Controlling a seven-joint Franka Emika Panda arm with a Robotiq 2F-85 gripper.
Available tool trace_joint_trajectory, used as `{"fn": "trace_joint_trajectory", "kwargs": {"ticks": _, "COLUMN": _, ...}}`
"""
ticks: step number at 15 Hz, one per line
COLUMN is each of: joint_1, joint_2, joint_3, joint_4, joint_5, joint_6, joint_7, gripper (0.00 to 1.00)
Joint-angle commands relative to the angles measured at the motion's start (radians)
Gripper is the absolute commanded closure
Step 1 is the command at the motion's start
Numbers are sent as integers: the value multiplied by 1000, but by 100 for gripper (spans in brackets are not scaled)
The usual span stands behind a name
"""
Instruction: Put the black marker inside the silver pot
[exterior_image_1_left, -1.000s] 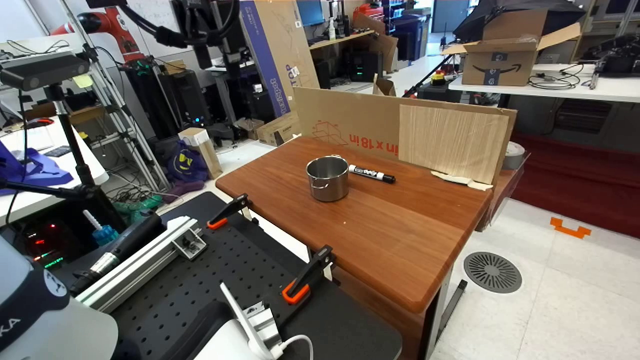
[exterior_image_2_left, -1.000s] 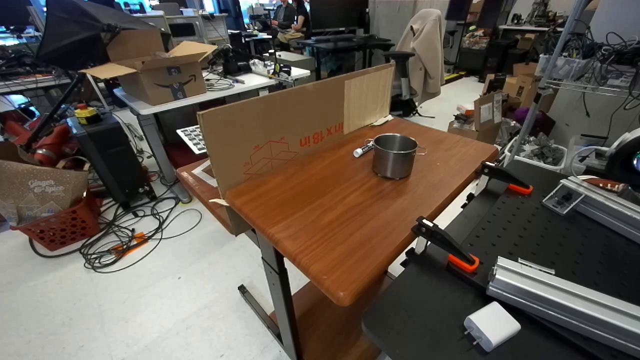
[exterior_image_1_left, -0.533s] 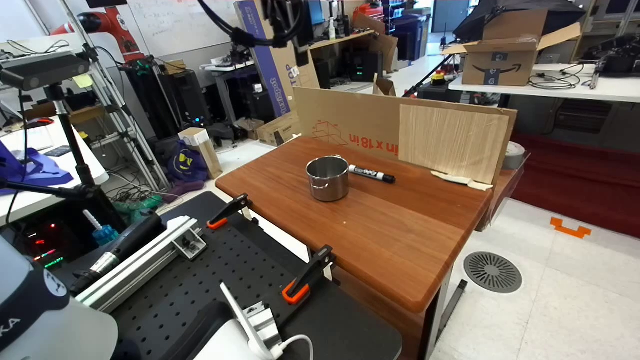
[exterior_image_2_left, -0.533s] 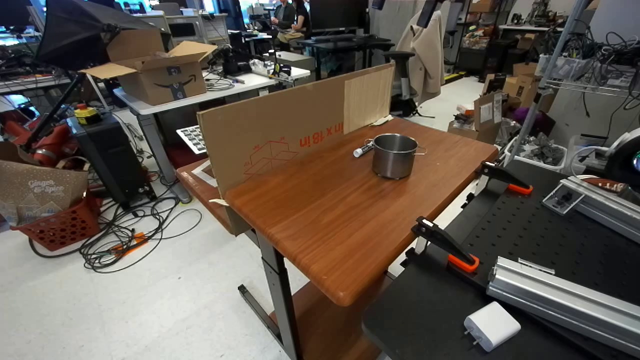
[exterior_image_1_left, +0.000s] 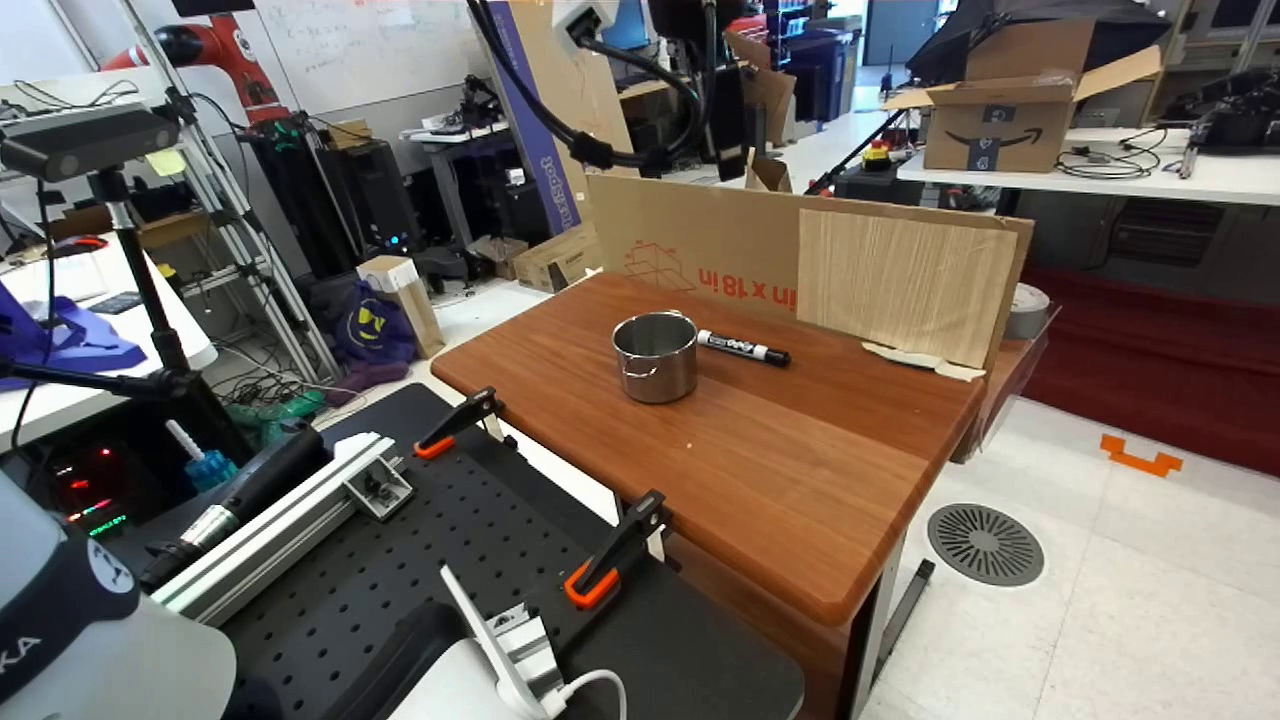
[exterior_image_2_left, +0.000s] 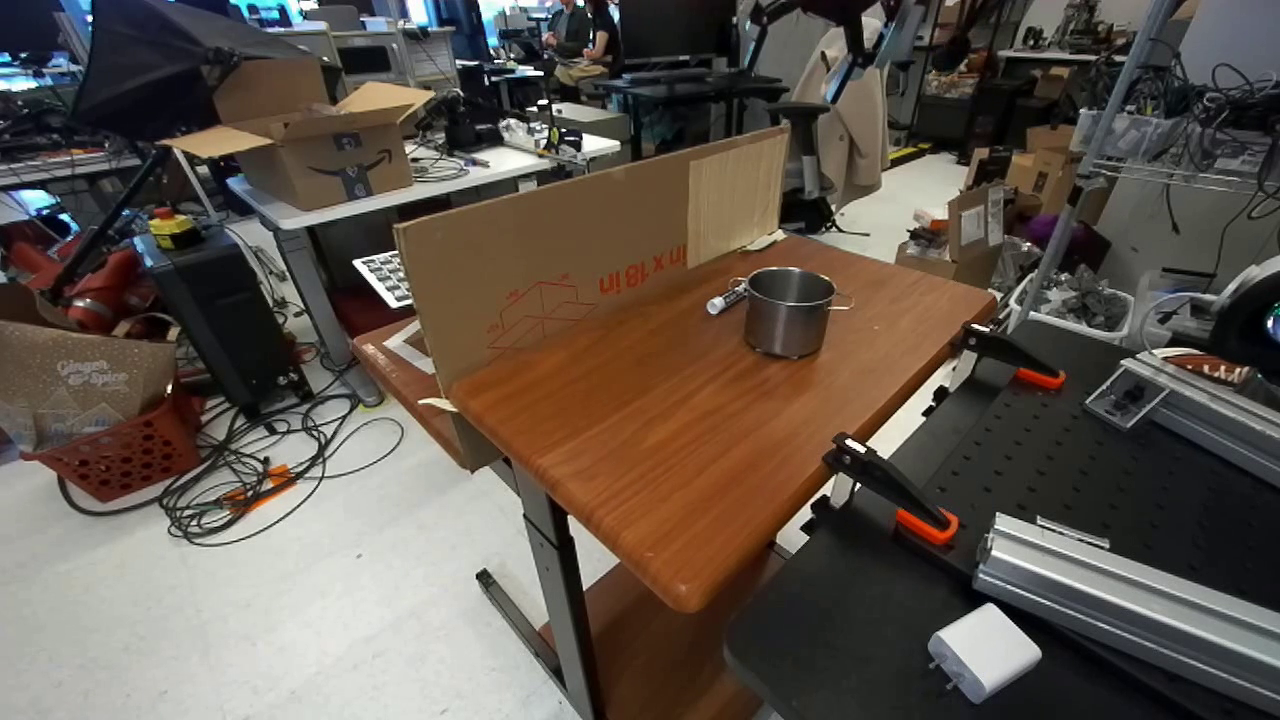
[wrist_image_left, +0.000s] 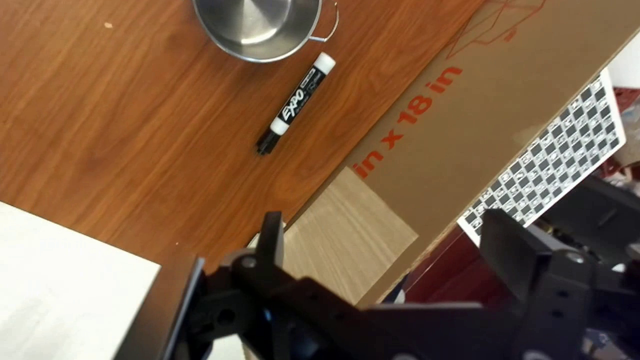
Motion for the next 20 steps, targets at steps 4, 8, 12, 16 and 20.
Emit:
{"fn": "trace_joint_trajectory", "kwargs": {"ticks": 4, "joint_1": -14, "joint_2": 160, "joint_3": -48, "joint_4": 41, "joint_5": -102, "joint_6": 91, "joint_7": 262, "gripper": 0}}
{"fn": "trace_joint_trajectory", "kwargs": {"ticks": 8, "joint_1": 10, "joint_2": 277, "joint_3": -94, "joint_4": 114, "joint_5": -178, "joint_6": 60, "joint_7": 417, "gripper": 0}}
{"fn": "trace_joint_trajectory", "kwargs": {"ticks": 12, "joint_1": 36, "joint_2": 390, "joint_3": -109, "joint_4": 210, "joint_5": -171, "joint_6": 49, "joint_7": 520, "gripper": 0}}
{"fn": "trace_joint_trajectory", "kwargs": {"ticks": 16, "joint_1": 43, "joint_2": 466, "joint_3": -87, "joint_4": 276, "joint_5": -122, "joint_6": 28, "joint_7": 581, "gripper": 0}}
{"fn": "trace_joint_trajectory", "kwargs": {"ticks": 20, "joint_1": 46, "joint_2": 521, "joint_3": -70, "joint_4": 308, "joint_5": -93, "joint_6": 11, "joint_7": 620, "gripper": 0}}
